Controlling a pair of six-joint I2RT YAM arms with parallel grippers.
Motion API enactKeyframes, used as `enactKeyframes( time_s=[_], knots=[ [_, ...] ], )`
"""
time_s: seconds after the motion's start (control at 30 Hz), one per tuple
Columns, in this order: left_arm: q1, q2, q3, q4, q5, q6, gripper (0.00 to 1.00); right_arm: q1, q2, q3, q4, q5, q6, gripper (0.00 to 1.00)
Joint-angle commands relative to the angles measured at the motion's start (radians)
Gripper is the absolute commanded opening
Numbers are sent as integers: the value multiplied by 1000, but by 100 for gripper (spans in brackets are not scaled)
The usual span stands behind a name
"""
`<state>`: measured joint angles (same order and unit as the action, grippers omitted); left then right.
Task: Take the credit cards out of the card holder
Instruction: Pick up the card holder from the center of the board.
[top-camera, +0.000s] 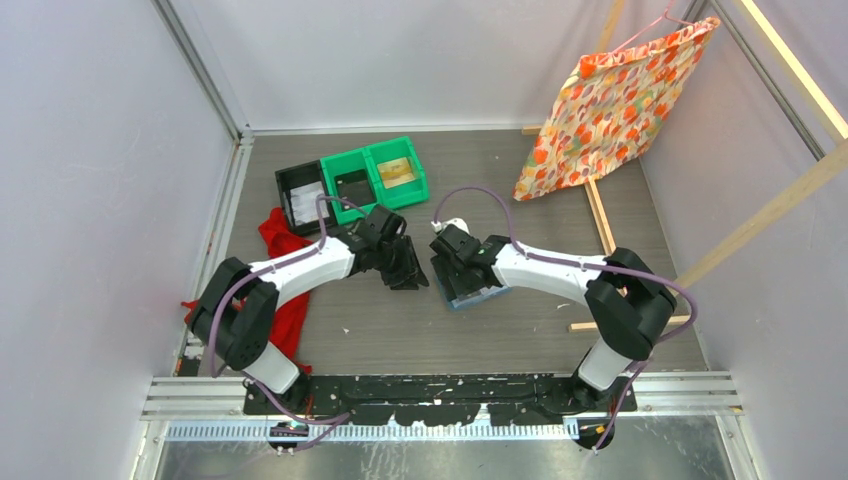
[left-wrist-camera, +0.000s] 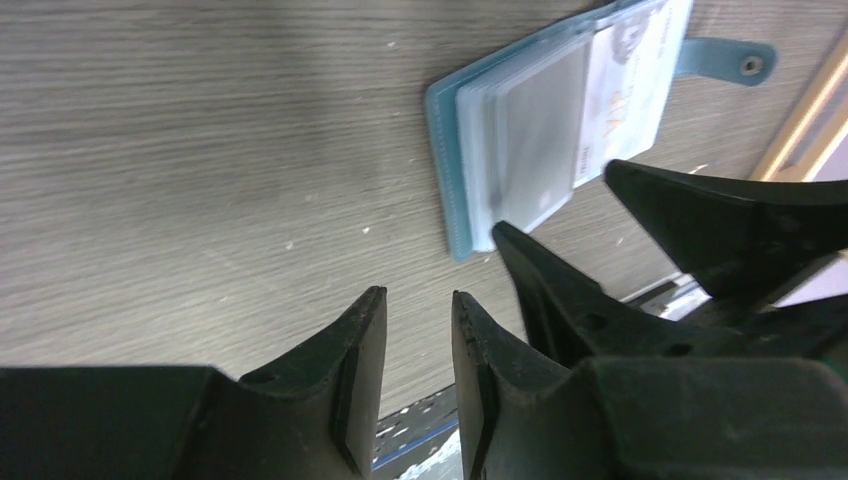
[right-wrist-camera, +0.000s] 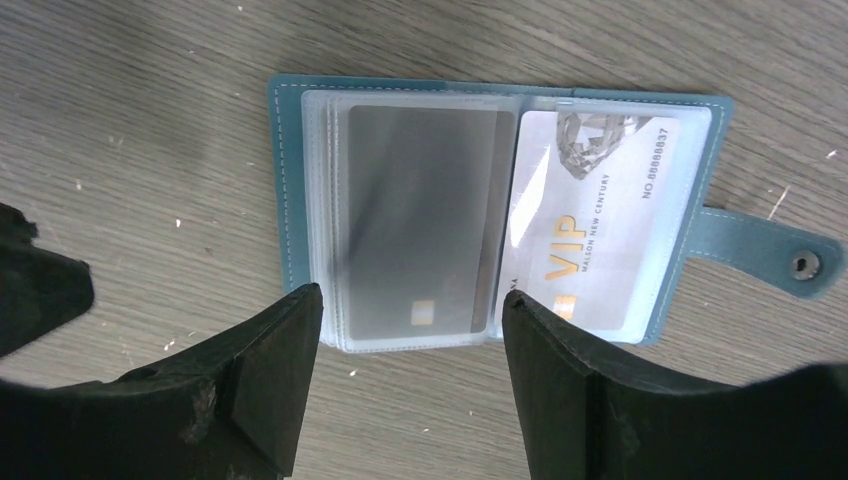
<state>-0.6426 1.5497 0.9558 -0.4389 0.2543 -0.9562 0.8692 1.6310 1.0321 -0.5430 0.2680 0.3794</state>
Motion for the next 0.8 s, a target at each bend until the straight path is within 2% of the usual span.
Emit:
enactKeyframes(
  time_s=[0.0,0.33,0.57,0.77],
  knots=[
    [-17,0,-58,277,85,-114,32,3,28,13,35,10,-12,71],
    [-18,125,-71,506,117,-196,33,2,28,-27,58,38,12,71],
    [-18,218,-97,553,84,-237,32,2,18,-47,51,64,19,70],
    [-17,227,-138,540,58,-250,32,-4,-42,-64,42,124,32,68]
  ],
)
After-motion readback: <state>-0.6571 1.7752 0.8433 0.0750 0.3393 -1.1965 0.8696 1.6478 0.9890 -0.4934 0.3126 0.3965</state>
